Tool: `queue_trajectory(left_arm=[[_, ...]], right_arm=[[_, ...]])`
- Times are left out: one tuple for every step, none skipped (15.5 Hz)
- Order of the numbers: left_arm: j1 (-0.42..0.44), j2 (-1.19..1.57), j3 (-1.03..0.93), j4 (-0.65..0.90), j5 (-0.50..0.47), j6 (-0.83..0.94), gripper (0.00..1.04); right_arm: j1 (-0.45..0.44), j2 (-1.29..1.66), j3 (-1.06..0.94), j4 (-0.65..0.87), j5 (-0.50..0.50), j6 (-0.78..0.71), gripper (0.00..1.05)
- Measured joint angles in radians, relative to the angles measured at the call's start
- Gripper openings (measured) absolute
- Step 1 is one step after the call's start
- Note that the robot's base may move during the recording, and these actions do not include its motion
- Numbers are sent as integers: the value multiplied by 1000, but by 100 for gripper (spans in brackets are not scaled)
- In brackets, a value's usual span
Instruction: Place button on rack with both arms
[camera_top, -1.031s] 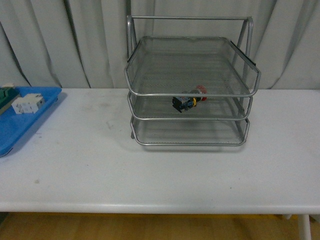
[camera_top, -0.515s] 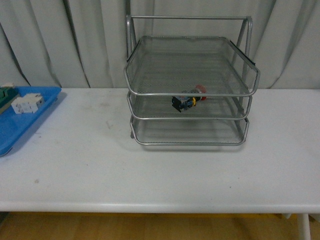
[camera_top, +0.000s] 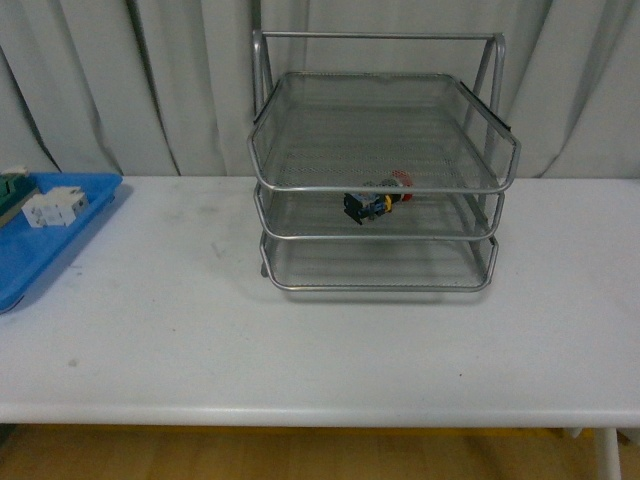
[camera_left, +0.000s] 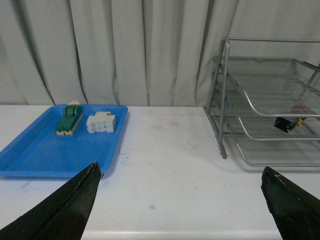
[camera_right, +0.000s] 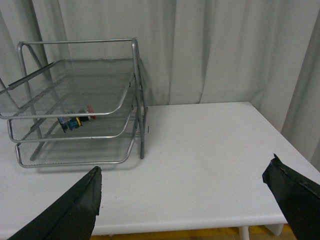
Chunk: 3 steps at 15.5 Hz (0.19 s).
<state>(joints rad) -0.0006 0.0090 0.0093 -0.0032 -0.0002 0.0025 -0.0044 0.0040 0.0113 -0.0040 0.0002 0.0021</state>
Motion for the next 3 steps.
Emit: queue_trajectory(left_arm=[[0, 0, 0, 0, 0, 0, 98], [0, 0, 0, 0, 0, 0, 98], [0, 0, 0, 0, 0, 0, 98]], right_arm=[[0, 0, 0, 0, 0, 0, 97], [0, 0, 0, 0, 0, 0, 98], [0, 0, 0, 0, 0, 0, 98]])
